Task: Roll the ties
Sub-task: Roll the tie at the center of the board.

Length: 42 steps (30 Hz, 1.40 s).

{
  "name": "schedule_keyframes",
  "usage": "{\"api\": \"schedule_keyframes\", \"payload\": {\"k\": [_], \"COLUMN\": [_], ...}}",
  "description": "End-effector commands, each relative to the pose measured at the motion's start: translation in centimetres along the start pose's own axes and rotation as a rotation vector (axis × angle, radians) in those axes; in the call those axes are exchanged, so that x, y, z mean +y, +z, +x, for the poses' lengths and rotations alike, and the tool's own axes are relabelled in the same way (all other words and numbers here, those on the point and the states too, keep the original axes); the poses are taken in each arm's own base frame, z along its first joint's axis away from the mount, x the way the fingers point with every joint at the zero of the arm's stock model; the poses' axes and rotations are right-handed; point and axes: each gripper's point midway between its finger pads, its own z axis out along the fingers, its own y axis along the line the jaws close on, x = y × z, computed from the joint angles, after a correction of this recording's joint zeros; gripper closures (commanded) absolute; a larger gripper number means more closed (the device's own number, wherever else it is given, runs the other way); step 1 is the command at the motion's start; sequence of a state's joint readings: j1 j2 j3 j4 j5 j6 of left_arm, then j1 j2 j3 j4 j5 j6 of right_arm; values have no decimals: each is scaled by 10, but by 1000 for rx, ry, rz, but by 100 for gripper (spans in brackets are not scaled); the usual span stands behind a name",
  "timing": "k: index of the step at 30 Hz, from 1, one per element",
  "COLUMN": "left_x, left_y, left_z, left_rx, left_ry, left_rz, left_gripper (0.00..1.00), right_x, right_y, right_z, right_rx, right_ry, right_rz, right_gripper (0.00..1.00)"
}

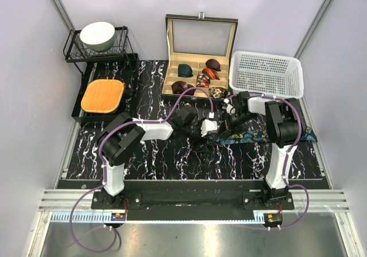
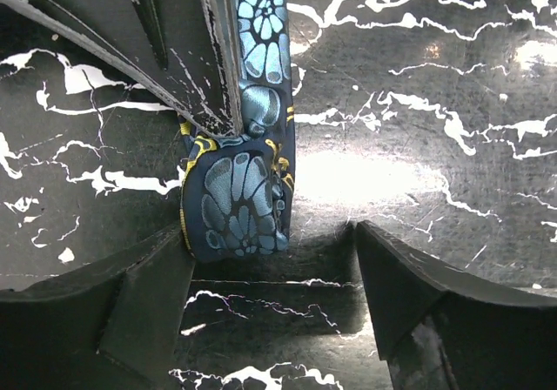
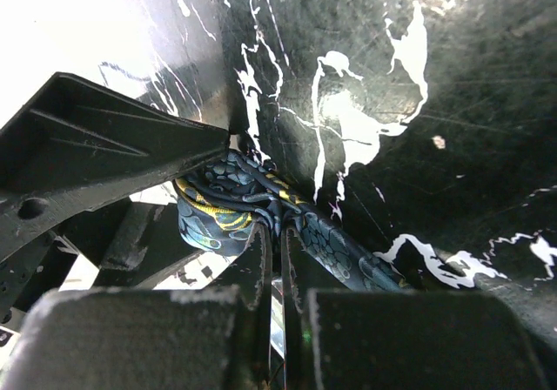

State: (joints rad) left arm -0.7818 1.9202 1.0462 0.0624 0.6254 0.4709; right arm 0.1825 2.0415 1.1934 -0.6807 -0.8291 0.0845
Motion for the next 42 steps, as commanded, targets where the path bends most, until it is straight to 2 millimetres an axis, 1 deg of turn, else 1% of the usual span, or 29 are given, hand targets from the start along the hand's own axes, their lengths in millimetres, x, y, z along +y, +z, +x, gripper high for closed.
{"api": "schedule_keyframes", "payload": {"k": [1, 2, 3, 5, 7, 8, 9, 10, 11, 13, 14, 17, 18, 19, 22, 23, 25, 26, 27, 29, 30, 31, 34, 35, 37, 38, 41, 42], "left_x": [0, -1, -2, -2, 0, 3, 6, 13, 16, 16, 17, 15, 15, 15, 10, 6, 3, 2, -1, -4, -9, -10, -15, -17, -19, -20, -18, -18], "left_y": [-4, -7, -14, -18, -20, -20, -21, -21, -20, -15, -14, -6, -3, -1, 6, 7, 6, 5, 2, -1, -3, -5, -8, -7, -9, -8, -7, -7], "left_z": [11, 11, 15, 15, 19, 19, 19, 16, 13, 13, 8, 7, 9, 9, 19, 26, 35, 37, 50, 56, 65, 67, 76, 77, 82, 82, 83, 85], "left_rx": [5, -16, -31, -37, -23, -21, -20, -26, -29, -26, -36, -52, -55, -62, -57, -44, -16, -7, 26, 47, 70, 76, 102, 104, 117, 116, 128, 138], "left_ry": [-114, -129, -163, -169, -159, -154, -157, -147, -139, -145, -140, -136, -145, -148, -156, -158, -154, -143, -156, -150, -163, -167, -190, -194, -197, -192, -193, -197], "left_rz": [-11, -12, -17, -16, -36, -52, -71, -99, -107, -92, -82, -61, -55, -51, -41, -36, -43, -50, -58, -60, -60, -62, -68, -65, -69, -66, -75, -75], "left_gripper": [26, 28, 34, 37, 38, 36, 33, 26, 25, 20, 19, 20, 21, 26, 37, 46, 54, 60, 63, 73, 77, 80, 85, 87, 87, 87, 88, 88], "right_x": [-29, -28, -26, -23, -19, -17, -15, -14, -13, -12, -12, -11, -9, -9, -5, -4, 1, 6, 9, 16, 20, 23, 35, 38, 42, 42, 41, 42], "right_y": [10, 9, 10, 12, 16, 18, 19, 21, 22, 24, 24, 26, 26, 26, 29, 29, 29, 28, 28, 24, 22, 16, 4, 3, 2, 2, 5, 5], "right_z": [-12, -13, -12, -11, -9, -9, -7, -7, -8, -7, -7, -8, -8, -9, -9, -10, -11, -12, -12, -9, -8, -8, -4, -1, 3, 3, 5, 6], "right_rx": [-61, -71, -71, -73, -69, -71, -69, -69, -75, -73, -76, -77, -77, -83, -86, -87, -83, -80, -77, -64, -63, -66, -63, -54, -48, -46, -24, -14], "right_ry": [-60, -65, -67, -72, -78, -80, -77, -76, -81, -81, -77, -71, -70, -73, -78, -78, -79, -75, -76, -73, -70, -55, -35, -34, -34, -28, -9, -4], "right_rz": [144, 141, 137, 131, 117, 112, 106, 104, 102, 97, 96, 86, 75, 70, 40, 32, 9, -11, -23, -46, -55, -68, -122, -143, -158, -163, -184, -186], "right_gripper": [100, 100, 100, 100, 100, 100, 100, 100, 100, 100, 100, 100, 100, 100, 100, 100, 100, 100, 97, 83, 77, 66, 56, 54, 53, 57, 60, 58]}}
